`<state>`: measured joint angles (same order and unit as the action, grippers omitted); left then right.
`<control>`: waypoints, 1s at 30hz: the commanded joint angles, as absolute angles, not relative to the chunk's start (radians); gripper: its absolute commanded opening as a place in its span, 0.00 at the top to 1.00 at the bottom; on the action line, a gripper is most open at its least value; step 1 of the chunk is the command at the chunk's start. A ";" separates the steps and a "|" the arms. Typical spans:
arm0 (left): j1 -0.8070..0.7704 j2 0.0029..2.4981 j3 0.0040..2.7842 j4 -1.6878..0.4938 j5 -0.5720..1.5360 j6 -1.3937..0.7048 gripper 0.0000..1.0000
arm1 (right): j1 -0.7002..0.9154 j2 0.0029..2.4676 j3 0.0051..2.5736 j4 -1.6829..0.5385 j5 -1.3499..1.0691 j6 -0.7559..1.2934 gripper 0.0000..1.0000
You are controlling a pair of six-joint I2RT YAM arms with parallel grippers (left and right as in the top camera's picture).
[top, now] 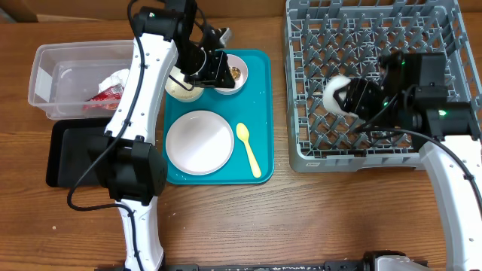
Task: Sort waste into correct bins and load items into the dishwasher
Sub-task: 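Place the cup upside down in the dish rack with the right gripper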
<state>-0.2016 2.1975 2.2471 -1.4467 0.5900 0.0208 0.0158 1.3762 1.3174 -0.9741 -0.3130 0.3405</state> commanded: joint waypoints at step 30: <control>-0.212 2.190 2.260 -1.401 0.329 -0.075 0.76 | 0.119 1.587 1.344 -1.150 0.008 0.386 0.26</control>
<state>-0.2035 2.1975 2.2471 -1.4014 0.3389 -0.0612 0.1139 1.5826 1.3205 -1.1610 0.0109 0.3885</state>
